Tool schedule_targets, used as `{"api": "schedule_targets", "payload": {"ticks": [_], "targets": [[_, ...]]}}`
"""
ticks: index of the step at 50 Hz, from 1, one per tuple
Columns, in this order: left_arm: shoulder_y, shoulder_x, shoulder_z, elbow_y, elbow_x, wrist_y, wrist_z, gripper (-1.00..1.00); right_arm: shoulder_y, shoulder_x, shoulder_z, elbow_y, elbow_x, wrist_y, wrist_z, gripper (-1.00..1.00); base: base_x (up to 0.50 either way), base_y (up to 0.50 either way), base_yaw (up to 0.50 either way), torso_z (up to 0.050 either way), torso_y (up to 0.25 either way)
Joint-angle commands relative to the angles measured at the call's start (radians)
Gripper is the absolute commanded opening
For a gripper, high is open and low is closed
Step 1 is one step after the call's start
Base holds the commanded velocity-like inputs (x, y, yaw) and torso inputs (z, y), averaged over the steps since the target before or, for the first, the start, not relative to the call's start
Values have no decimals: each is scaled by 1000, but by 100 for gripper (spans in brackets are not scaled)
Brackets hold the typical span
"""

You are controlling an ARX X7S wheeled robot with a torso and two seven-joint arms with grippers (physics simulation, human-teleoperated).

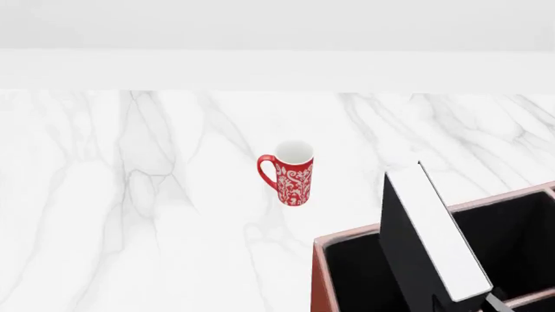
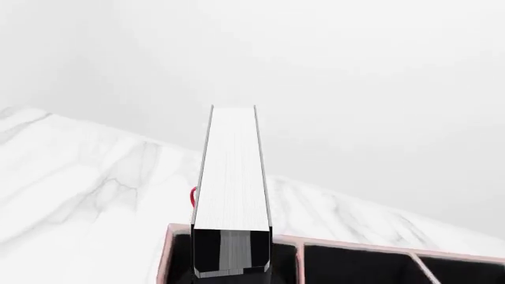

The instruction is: Pick up the book and place it in the left compartment of the caddy.

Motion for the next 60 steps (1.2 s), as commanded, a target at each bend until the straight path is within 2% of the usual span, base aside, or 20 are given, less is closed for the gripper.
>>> {"api": "schedule_targets", "payload": {"ticks": [1, 14, 24, 43, 60], "targets": [[4, 14, -21, 4, 8, 10, 25, 100, 7, 7, 46, -2, -26, 43, -27, -100, 0, 0, 0, 0, 0], [-1, 9, -11, 3, 11, 1, 21, 100, 51, 7, -1, 36, -9, 62, -36, -100, 0, 0, 0, 0, 1], [-1, 9, -13, 3, 9, 1, 21, 100, 166, -40, -129, 106, -52, 85, -21, -100, 0, 0, 0, 1, 1], [1, 11, -14, 3, 11, 3, 22, 100, 281, -122, -278, 184, -98, 116, -67, -100, 0, 0, 0, 0, 1], [2, 12, -16, 4, 9, 5, 23, 100, 329, -172, -335, 249, -131, 114, -103, -100, 0, 0, 0, 1, 1]]}}
